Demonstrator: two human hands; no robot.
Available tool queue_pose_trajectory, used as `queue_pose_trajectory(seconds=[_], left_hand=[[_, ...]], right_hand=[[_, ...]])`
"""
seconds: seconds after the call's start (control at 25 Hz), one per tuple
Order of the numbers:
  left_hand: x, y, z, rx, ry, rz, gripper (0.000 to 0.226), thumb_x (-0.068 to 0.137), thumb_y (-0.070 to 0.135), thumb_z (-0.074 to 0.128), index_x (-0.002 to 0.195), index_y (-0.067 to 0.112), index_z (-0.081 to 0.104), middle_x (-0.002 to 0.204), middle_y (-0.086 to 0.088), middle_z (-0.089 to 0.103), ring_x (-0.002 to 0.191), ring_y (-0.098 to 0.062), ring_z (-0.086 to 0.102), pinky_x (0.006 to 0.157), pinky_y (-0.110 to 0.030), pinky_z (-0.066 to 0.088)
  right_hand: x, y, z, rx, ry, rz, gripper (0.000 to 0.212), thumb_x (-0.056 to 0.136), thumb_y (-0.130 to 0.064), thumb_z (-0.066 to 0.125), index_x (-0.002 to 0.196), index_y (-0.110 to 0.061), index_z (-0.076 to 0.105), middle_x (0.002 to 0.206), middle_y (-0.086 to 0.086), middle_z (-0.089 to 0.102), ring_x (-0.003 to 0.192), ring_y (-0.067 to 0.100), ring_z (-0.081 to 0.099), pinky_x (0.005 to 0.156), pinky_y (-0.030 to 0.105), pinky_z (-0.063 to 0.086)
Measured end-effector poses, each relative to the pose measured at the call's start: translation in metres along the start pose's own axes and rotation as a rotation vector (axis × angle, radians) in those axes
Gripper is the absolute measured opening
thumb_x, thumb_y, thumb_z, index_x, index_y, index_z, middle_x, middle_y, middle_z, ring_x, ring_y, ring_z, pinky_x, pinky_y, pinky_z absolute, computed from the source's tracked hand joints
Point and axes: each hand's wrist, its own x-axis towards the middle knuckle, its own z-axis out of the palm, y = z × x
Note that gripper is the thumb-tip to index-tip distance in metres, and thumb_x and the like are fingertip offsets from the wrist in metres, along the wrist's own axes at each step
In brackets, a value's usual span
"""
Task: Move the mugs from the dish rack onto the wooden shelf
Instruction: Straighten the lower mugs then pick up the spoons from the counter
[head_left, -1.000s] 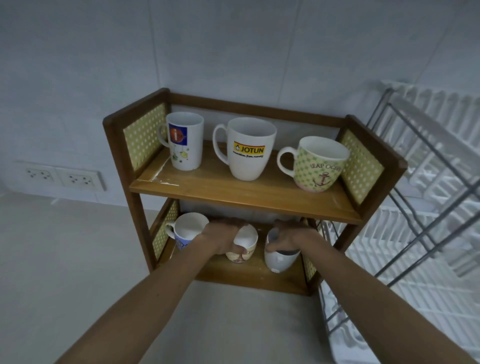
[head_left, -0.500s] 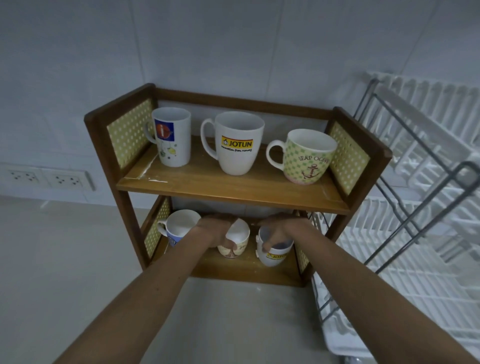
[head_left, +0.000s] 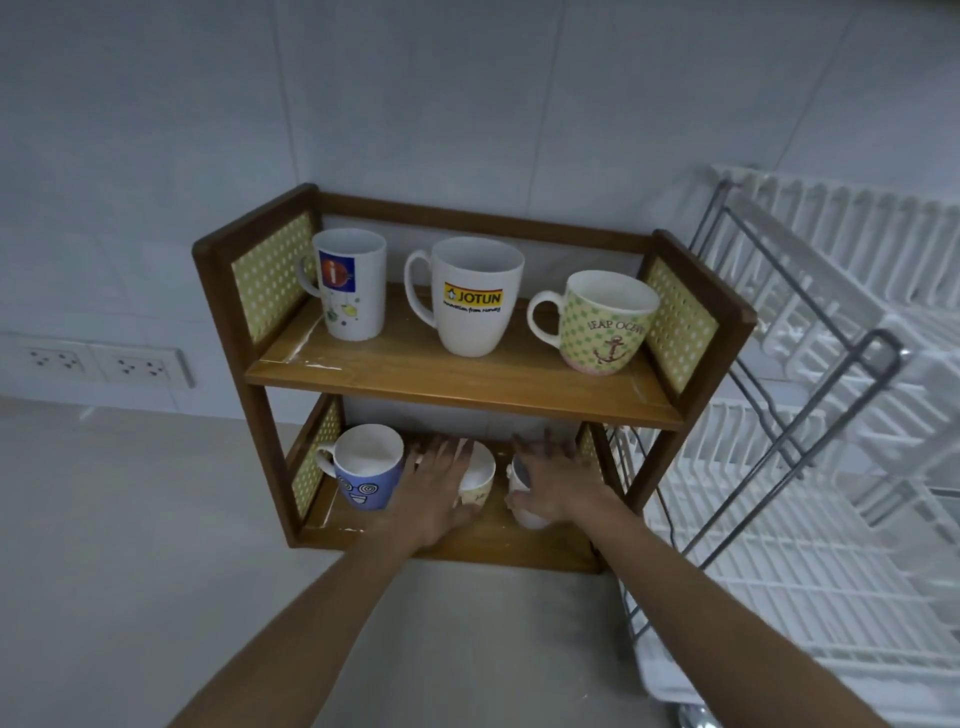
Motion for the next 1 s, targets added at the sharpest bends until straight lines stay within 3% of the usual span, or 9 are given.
queue_pose_trajectory(seconds=[0.08, 0.16, 0.28, 0.44, 0.52, 0.64, 0.76, 0.88, 1.0], left_hand=[[-0.049, 0.023, 0.031, -0.214, 0.228, -0.035, 0.072, 0.086, 0.029, 0.064, 0.146, 0.006, 0.031, 0.154, -0.016, 0.03, 0.143, -0.033, 0.026, 0.114, -0.054, 0.025], [-0.105, 0.055, 0.067, -0.386, 0.425, 0.007, 0.054, 0.077, 0.018, 0.065, 0.129, 0.004, 0.056, 0.133, -0.019, 0.057, 0.126, -0.035, 0.052, 0.099, -0.054, 0.045], [-0.163, 0.114, 0.095, -0.526, 0.346, 0.12, 0.04, 0.072, 0.013, 0.063, 0.112, 0.012, 0.069, 0.107, -0.005, 0.07, 0.1, -0.022, 0.066, 0.088, -0.031, 0.049], [-0.183, 0.193, 0.093, -0.508, 0.21, 0.418, 0.035, 0.081, 0.022, 0.053, 0.112, 0.017, 0.066, 0.103, 0.0, 0.069, 0.09, -0.018, 0.064, 0.078, -0.025, 0.045], [-0.183, 0.225, 0.096, -0.449, 0.093, 0.45, 0.048, 0.084, 0.021, 0.05, 0.131, 0.014, 0.053, 0.121, -0.007, 0.061, 0.107, -0.024, 0.058, 0.089, -0.03, 0.046], [-0.179, 0.253, 0.102, -0.222, -0.069, 0.454, 0.064, 0.089, 0.022, 0.048, 0.148, 0.011, 0.026, 0.146, -0.011, 0.041, 0.126, -0.03, 0.043, 0.107, -0.035, 0.034], [-0.17, 0.262, 0.107, -0.065, -0.134, 0.49, 0.065, 0.091, 0.025, 0.047, 0.149, 0.01, 0.021, 0.151, -0.01, 0.036, 0.127, -0.03, 0.041, 0.109, -0.039, 0.028], [-0.17, 0.271, 0.109, -0.012, -0.026, 0.439, 0.052, 0.077, 0.033, 0.061, 0.127, 0.017, 0.059, 0.113, -0.001, 0.067, 0.095, -0.023, 0.064, 0.079, -0.029, 0.051], [-0.182, 0.292, 0.121, 0.01, 0.067, 0.41, 0.021, 0.075, 0.038, 0.056, 0.085, 0.024, 0.068, 0.078, 0.005, 0.065, 0.069, -0.018, 0.064, 0.057, -0.025, 0.049]], right_hand=[[-0.047, -0.002, 0.037, 0.252, 0.31, -0.075, 0.067, 0.087, -0.04, 0.055, 0.146, -0.029, 0.026, 0.158, 0.006, 0.017, 0.144, 0.028, 0.019, 0.109, 0.046, 0.035], [-0.105, 0.006, 0.076, 0.478, 0.449, -0.183, 0.045, 0.083, -0.026, 0.059, 0.128, -0.022, 0.054, 0.136, 0.002, 0.053, 0.122, 0.02, 0.052, 0.093, 0.038, 0.05], [-0.17, 0.049, 0.118, 0.539, 0.408, -0.134, 0.022, 0.083, -0.016, 0.063, 0.103, -0.018, 0.07, 0.093, 0.002, 0.075, 0.084, 0.018, 0.07, 0.074, 0.037, 0.056], [-0.218, 0.113, 0.138, 0.467, 0.344, 0.116, 0.012, 0.083, -0.016, 0.063, 0.089, -0.023, 0.07, 0.08, -0.001, 0.074, 0.076, 0.019, 0.068, 0.07, 0.036, 0.054], [-0.231, 0.144, 0.151, 0.43, 0.3, 0.252, 0.01, 0.083, -0.019, 0.063, 0.089, -0.02, 0.07, 0.088, 0.005, 0.072, 0.086, 0.024, 0.065, 0.072, 0.034, 0.051], [-0.235, 0.175, 0.16, 0.289, 0.132, 0.277, 0.027, 0.08, -0.018, 0.066, 0.107, -0.014, 0.067, 0.113, 0.011, 0.061, 0.108, 0.03, 0.056, 0.089, 0.035, 0.047], [-0.229, 0.187, 0.155, 0.332, 0.141, 0.228, 0.024, 0.075, -0.007, 0.065, 0.099, -0.012, 0.069, 0.106, 0.01, 0.066, 0.103, 0.028, 0.059, 0.083, 0.028, 0.045], [-0.225, 0.196, 0.146, 0.343, 0.133, 0.212, 0.015, 0.075, -0.007, 0.064, 0.084, -0.016, 0.071, 0.092, 0.006, 0.073, 0.092, 0.024, 0.064, 0.069, 0.023, 0.04], [-0.227, 0.203, 0.15, 0.347, 0.056, 0.191, 0.014, 0.079, -0.01, 0.064, 0.081, -0.024, 0.063, 0.098, 0.008, 0.071, 0.095, 0.023, 0.062, 0.071, 0.025, 0.041]])
